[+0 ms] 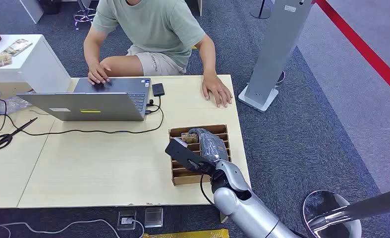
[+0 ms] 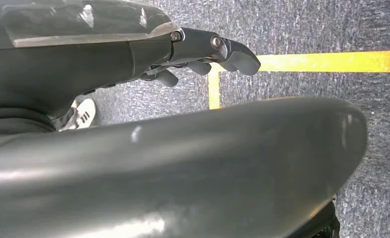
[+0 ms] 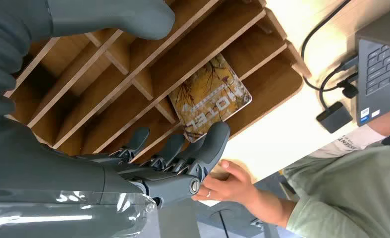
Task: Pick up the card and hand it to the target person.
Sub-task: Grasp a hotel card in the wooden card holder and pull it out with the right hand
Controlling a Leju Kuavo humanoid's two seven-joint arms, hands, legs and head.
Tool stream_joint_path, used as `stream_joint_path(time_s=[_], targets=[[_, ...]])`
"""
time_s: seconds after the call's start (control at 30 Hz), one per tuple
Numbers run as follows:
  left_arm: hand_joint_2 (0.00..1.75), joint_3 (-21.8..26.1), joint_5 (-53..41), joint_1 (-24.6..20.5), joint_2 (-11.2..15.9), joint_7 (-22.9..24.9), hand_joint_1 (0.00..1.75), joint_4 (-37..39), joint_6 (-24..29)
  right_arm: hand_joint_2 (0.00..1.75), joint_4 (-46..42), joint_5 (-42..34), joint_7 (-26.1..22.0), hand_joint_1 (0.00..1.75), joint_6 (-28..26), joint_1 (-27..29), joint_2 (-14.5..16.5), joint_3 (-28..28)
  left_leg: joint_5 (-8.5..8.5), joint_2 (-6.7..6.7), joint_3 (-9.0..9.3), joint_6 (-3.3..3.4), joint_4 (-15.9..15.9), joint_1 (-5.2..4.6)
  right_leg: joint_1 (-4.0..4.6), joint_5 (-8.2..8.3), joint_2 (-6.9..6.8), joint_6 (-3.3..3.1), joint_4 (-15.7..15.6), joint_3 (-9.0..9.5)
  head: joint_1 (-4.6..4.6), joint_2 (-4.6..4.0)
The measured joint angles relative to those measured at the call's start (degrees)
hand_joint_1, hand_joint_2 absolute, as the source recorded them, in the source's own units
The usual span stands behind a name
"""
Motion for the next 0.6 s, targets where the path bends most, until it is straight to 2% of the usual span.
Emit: stream_joint_path(time_s=[0.4, 0.6], targets=[[0.00, 0.00, 0.39, 0.01, 0.00, 0.00, 0.00, 0.00, 0.32, 1.75, 0.90, -0.19, -0.63, 0.63, 0.47, -0.50, 0.88, 0.33, 0.00, 0.00, 0.01, 0.00, 0.00, 0.00, 0.00, 0.00, 0.00, 0.00, 0.00, 0.00, 0.00, 0.00], [0.00, 0.02, 0.75, 0.01, 0.00, 0.00, 0.00, 0.00, 0.32, 1.75, 1.37, -1.25, -0.95, 0.58, 0.40, -0.94, 1.04, 0.50, 0.00, 0.00, 0.00, 0.00, 0.00, 0.00, 0.00, 0.00, 0.00, 0.00, 0.00, 0.00, 0.02, 0.01]])
